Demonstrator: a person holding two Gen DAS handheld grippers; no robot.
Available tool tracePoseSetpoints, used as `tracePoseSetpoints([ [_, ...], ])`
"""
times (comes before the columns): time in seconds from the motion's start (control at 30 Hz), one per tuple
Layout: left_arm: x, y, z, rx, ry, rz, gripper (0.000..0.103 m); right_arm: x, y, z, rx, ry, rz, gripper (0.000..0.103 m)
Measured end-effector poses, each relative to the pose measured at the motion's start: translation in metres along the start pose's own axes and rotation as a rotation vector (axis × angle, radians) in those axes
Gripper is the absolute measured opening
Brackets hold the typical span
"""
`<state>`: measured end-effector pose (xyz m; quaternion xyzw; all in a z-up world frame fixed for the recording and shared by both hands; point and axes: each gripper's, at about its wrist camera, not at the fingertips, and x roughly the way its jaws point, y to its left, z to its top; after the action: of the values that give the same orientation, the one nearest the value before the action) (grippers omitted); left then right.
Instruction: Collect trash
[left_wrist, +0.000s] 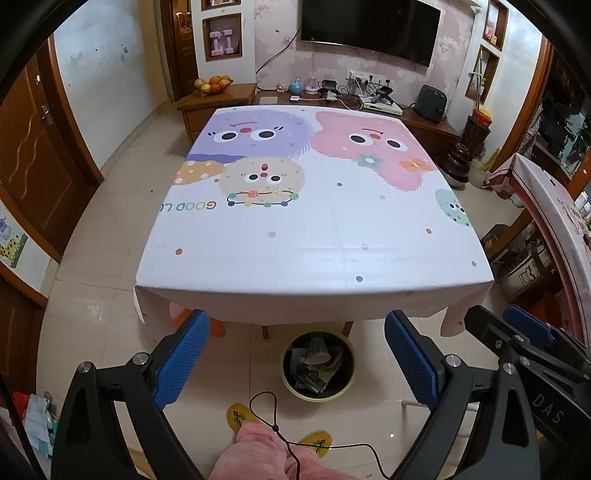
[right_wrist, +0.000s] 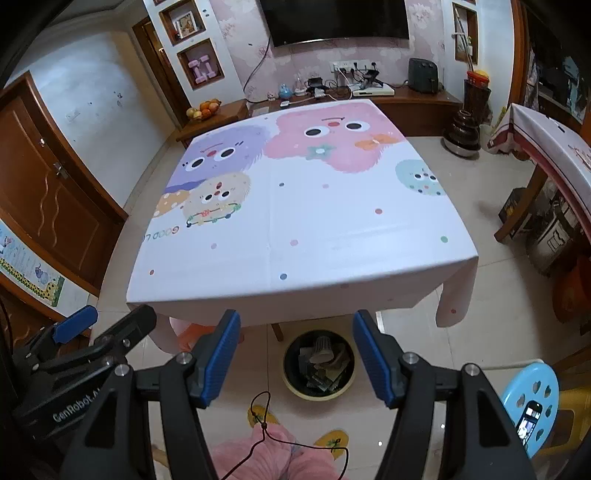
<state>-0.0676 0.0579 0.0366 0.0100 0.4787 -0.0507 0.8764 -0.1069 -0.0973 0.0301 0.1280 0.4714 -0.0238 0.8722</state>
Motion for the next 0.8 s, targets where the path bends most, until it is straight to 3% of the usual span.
tracePoseSetpoints([
  [0.8, 0.007, -0.004, 0.009, -0.008, -0.002, 0.016, 0.095, -0.003, 0.001, 0.012, -0.026, -0.028, -0.009, 0.064],
])
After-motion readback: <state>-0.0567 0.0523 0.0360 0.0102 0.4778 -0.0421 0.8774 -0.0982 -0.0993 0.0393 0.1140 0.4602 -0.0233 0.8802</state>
